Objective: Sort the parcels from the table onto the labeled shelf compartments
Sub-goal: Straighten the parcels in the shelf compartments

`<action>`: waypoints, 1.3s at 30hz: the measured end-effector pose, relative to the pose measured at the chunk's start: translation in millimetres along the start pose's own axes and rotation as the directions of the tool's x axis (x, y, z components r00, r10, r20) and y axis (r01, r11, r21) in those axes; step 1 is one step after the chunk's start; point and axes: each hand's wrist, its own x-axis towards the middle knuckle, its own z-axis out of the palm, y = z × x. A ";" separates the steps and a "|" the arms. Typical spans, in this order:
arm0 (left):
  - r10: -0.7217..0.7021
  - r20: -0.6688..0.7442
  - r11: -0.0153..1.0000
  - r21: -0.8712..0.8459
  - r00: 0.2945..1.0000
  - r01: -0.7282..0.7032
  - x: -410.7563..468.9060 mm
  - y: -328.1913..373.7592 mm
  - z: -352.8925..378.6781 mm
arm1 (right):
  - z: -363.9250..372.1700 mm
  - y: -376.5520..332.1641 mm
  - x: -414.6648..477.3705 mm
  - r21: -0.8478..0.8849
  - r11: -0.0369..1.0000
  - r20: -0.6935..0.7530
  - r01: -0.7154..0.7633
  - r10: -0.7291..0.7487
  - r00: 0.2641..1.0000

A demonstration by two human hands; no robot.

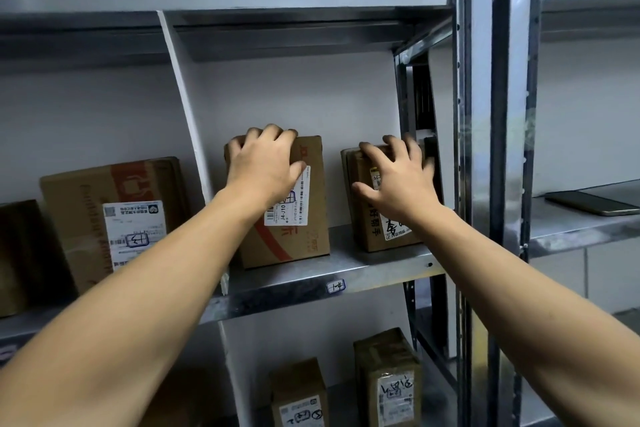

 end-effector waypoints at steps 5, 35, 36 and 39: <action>0.080 -0.025 0.997 0.016 0.997 -0.079 -7.6 -6.7 -6.4 | -22.0 -24.7 0.0 0.036 0.985 -0.244 0.167 -0.153 0.958; 0.022 -0.329 0.986 -0.150 0.944 -0.075 -132.0 -91.6 -69.1 | -0.3 -109.4 -2.0 0.361 0.915 -0.243 0.181 -0.095 0.965; 0.022 -0.337 0.981 -0.176 0.941 -0.086 -141.8 -93.0 -67.7 | 0.3 -110.1 -15.2 0.352 0.918 -0.262 0.181 -0.089 0.961; 0.022 -0.287 0.967 -0.238 0.958 -0.093 -178.0 -103.2 -56.0 | 8.2 -117.8 -65.2 0.332 0.931 -0.250 0.148 -0.064 0.966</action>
